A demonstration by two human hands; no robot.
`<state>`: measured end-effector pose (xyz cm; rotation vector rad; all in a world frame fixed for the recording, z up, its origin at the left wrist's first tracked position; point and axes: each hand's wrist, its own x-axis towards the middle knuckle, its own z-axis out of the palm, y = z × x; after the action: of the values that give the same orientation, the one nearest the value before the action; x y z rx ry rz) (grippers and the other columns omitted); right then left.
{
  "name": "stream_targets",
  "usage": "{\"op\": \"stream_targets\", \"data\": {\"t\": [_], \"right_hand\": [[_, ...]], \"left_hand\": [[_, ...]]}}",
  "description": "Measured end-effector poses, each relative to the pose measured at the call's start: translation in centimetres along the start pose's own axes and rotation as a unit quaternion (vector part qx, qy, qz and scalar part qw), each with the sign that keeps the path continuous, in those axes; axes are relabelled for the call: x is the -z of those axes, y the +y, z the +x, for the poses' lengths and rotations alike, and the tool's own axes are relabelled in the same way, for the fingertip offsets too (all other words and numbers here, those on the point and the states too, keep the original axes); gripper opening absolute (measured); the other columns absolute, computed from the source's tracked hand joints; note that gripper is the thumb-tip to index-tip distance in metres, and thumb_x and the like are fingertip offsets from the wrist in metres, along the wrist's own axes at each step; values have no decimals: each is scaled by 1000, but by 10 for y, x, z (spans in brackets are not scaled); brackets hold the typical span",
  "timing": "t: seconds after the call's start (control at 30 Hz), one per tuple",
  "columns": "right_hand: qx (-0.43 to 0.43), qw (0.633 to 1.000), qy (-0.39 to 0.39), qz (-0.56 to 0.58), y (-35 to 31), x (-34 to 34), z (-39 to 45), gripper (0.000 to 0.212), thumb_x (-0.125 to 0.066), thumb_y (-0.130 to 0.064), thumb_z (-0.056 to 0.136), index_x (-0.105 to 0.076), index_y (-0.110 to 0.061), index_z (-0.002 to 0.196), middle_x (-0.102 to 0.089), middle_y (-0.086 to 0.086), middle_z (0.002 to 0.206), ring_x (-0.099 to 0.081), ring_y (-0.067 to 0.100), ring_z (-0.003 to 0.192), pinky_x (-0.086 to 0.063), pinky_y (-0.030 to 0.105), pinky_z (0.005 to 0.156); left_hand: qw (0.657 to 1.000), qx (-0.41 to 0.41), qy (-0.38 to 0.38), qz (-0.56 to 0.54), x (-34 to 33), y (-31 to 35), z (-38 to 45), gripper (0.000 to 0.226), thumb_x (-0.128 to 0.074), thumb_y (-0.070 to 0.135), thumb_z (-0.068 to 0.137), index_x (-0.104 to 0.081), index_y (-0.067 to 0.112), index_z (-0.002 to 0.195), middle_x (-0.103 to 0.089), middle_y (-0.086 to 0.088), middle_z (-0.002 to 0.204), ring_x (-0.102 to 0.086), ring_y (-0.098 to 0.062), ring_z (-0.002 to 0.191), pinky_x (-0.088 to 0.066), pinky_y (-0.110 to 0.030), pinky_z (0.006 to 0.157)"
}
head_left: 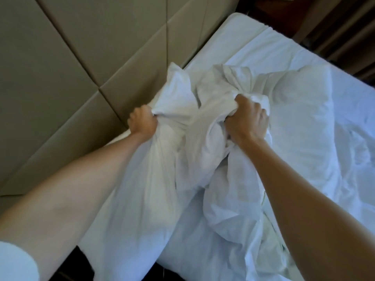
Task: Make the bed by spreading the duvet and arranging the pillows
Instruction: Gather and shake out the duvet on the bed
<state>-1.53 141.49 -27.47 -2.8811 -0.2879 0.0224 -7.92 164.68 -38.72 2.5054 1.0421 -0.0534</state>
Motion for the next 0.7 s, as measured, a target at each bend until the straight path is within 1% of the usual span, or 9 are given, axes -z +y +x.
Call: {"op": "stream_targets", "data": {"t": [0.13,0.23,0.3,0.37,0.43,0.5,0.53,0.6,0.7], "right_hand": [[-55,994,74,59,11,33,6,14,-52,-21,78,-56,-22,91,-67,10,96,-60,37,94,-35,35,70],[-70,989,63,112,-4,37,1,27,-56,-15,76,-60,-20,102,-66,7,100,-59,34,96,-34,33,70],[-70,986,27,148,-14,32,-6,34,-59,-15,76,-60,-20,110,-63,4,106,-58,29,97,-35,31,72],[-80,979,-6,188,-19,31,-11,40,-67,-18,75,-60,-21,114,-62,2,111,-59,27,99,-37,31,74],[-92,971,-29,219,-22,36,-13,44,-74,-22,73,-60,-23,115,-58,2,118,-58,25,104,-37,29,76],[-82,968,-49,233,-24,45,-16,47,-77,-24,73,-59,-24,117,-54,2,122,-54,22,104,-36,28,78],[-68,967,-54,239,-24,49,-19,49,-78,-24,73,-58,-23,118,-52,2,122,-52,19,101,-38,28,79],[-34,963,-41,266,-19,54,-37,56,-81,-26,72,-57,-22,122,-48,2,123,-48,13,99,-43,26,82],[-76,955,-24,287,2,44,-78,80,-81,-43,73,-42,-21,140,-37,4,140,-44,13,122,-35,18,92]], "left_hand": [[996,11,53,-69,18,34,22,29,-58,26,93,-67,4,110,-64,-23,115,-60,-42,109,-49,-44,83],[997,-31,-75,-11,9,40,22,46,-56,38,94,-53,4,125,-54,-24,129,-52,-42,118,-45,-44,89],[980,-49,-181,65,7,35,11,74,-59,45,92,-27,5,145,-34,-24,146,-37,-43,132,-38,-47,102],[966,-102,-228,70,13,32,-4,99,-67,51,84,-6,14,153,-16,-19,154,-24,-40,139,-31,-49,110],[932,-170,-309,-80,28,36,-26,109,-76,45,78,0,28,154,-15,-7,158,-24,-30,142,-31,-45,114],[862,-176,-403,-251,44,46,-55,110,-80,43,75,-2,44,152,-22,10,156,-33,-16,138,-39,-39,109],[842,-173,-413,-300,46,52,-67,105,-79,46,75,-6,47,150,-27,16,153,-37,-10,134,-43,-36,105],[858,-157,-348,-343,43,66,-86,77,-69,48,84,-25,39,147,-42,14,144,-47,-7,125,-47,-32,98],[942,-78,-167,-280,34,76,-93,31,-49,28,95,-57,18,123,-63,-6,122,-59,-29,113,-50,-37,92]]}}
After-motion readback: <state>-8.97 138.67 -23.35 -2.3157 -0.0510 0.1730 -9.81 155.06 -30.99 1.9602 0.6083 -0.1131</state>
